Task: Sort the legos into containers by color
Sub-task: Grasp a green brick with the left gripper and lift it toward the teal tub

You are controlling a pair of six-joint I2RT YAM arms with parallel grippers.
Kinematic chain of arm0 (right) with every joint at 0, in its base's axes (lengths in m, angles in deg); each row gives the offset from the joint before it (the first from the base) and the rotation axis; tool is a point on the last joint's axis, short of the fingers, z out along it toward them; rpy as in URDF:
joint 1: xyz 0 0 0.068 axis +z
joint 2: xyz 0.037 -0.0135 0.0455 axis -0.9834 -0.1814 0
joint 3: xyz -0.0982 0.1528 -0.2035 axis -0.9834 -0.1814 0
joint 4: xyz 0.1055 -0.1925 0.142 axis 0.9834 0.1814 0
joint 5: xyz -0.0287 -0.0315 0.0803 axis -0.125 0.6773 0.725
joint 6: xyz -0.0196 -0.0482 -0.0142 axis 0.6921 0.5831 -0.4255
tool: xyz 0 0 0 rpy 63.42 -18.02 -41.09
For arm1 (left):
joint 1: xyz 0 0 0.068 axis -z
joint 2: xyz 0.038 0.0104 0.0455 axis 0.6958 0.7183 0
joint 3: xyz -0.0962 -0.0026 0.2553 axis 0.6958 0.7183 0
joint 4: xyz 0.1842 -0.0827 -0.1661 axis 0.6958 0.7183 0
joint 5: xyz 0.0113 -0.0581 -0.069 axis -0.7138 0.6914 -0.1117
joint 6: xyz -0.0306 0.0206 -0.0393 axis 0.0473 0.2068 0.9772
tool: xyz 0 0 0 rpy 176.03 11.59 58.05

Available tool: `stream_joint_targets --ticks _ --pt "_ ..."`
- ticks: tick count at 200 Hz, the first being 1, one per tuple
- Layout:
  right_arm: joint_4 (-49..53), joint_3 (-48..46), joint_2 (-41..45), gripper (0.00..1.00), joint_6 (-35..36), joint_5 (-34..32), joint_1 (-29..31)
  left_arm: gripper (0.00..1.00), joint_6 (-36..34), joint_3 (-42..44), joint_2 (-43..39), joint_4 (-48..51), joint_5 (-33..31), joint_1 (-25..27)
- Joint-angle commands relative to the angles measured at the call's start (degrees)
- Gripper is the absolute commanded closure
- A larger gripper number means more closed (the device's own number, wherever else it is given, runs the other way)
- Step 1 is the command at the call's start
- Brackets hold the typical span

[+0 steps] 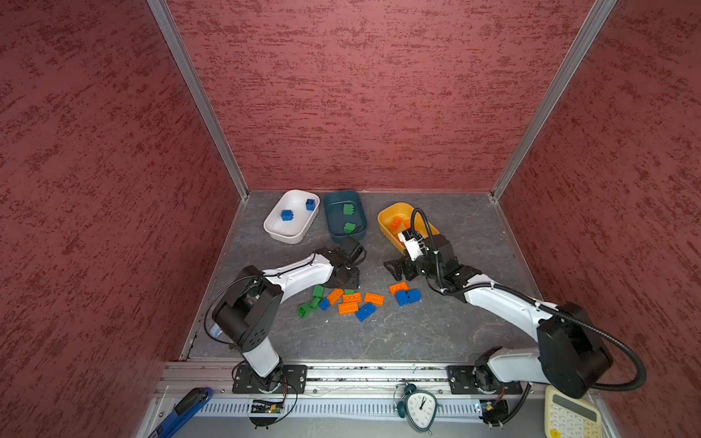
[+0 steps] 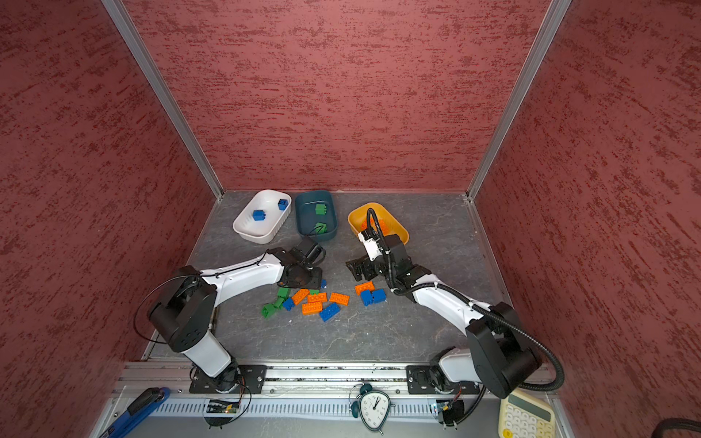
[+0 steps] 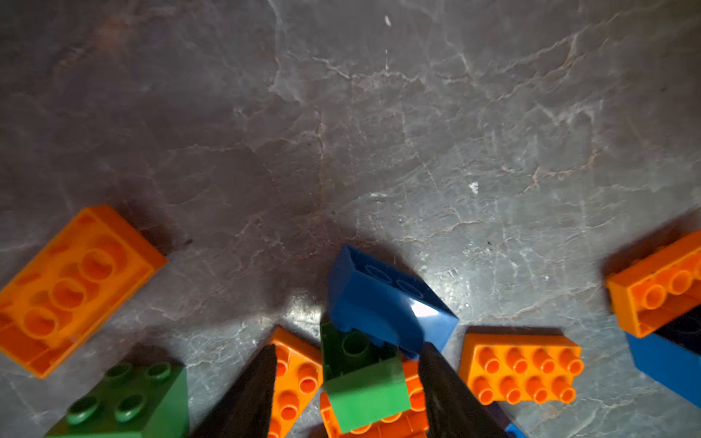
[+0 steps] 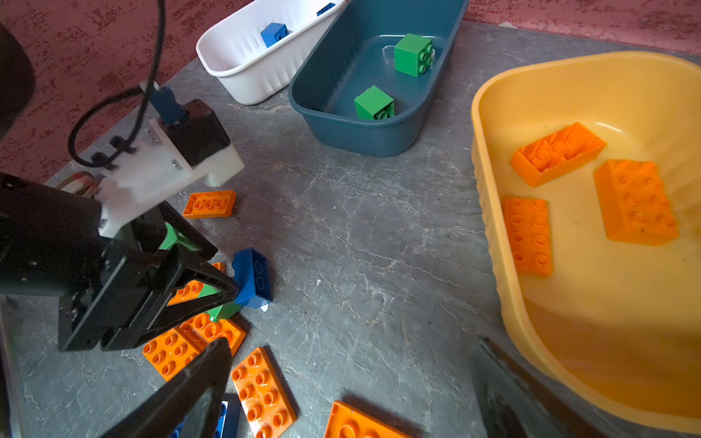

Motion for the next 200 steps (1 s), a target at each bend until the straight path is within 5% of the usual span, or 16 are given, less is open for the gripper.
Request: stream_joint_targets --ticks 1,129,200 --pt "-1.7 1.1 0.4 0.01 1.9 -1.6 0.4 0.47 -1.8 -0.4 1.5 1.3 -0.2 0.9" --pt "-3.5 0.1 0.6 0.01 0.5 -1.7 0.6 0.65 -2.2 -1.7 6.0 -0.3 0.8 2.4" --pt "-3.7 -0.7 1.4 0.01 -1.5 -4.1 0.6 0.72 -0.3 -7.6 -1.0 -6.4 -1.4 -0.2"
